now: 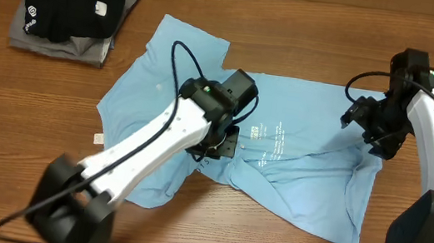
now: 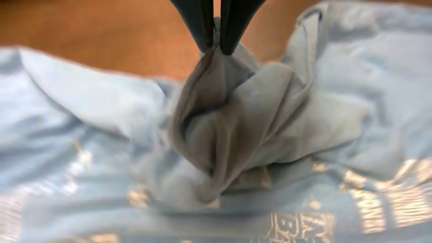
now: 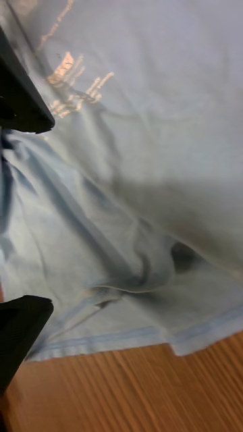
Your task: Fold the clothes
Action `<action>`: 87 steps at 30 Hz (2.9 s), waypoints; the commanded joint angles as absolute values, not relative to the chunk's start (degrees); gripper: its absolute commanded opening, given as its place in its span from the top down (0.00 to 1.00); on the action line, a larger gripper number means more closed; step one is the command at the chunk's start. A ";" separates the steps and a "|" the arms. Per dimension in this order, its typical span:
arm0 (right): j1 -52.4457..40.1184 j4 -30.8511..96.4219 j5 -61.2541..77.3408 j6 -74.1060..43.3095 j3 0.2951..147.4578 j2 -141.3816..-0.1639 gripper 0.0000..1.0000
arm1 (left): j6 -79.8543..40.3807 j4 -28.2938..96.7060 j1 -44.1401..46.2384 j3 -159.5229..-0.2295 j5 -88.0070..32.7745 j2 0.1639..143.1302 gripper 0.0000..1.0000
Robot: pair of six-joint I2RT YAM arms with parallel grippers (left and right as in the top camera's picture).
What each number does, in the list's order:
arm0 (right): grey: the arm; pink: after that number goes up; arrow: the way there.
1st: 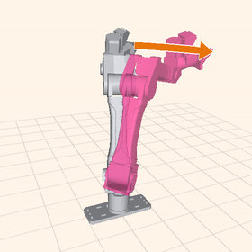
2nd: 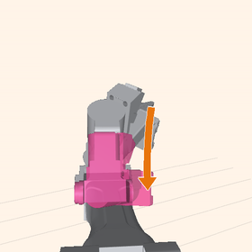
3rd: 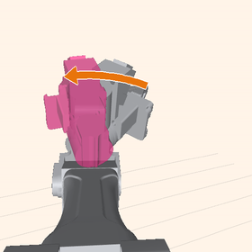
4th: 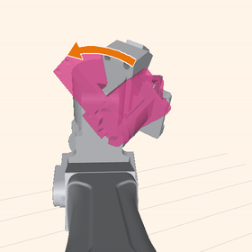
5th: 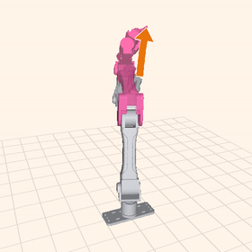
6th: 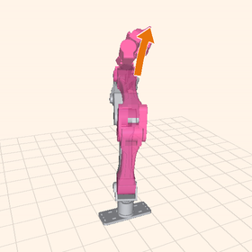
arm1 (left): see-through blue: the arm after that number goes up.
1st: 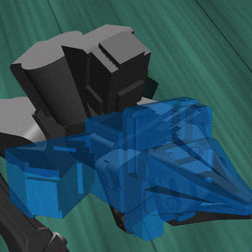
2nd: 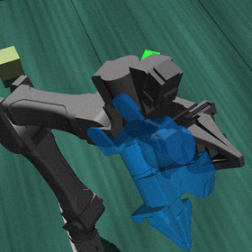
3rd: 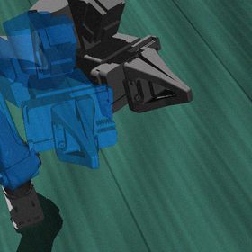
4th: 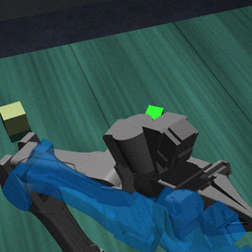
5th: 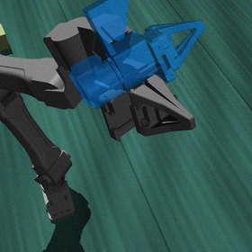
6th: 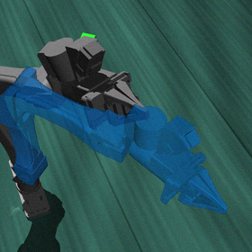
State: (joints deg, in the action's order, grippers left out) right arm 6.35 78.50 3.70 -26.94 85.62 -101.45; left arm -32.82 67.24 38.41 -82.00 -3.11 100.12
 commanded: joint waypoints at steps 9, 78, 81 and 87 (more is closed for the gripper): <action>6.46 86.35 4.99 -26.57 85.54 -83.50 0.19 | -40.10 75.50 43.94 -83.53 9.52 78.30 0.96; 6.46 69.17 11.49 -37.69 43.88 -76.23 0.00 | -54.61 86.70 35.97 -72.27 21.19 65.56 0.89; 6.46 70.43 6.66 -41.85 43.88 -75.07 0.00 | -54.59 86.63 35.97 -72.27 21.19 65.56 0.88; 6.46 72.07 5.10 -44.27 43.86 -72.44 0.00 | -53.76 86.52 35.97 -72.27 21.17 65.56 0.82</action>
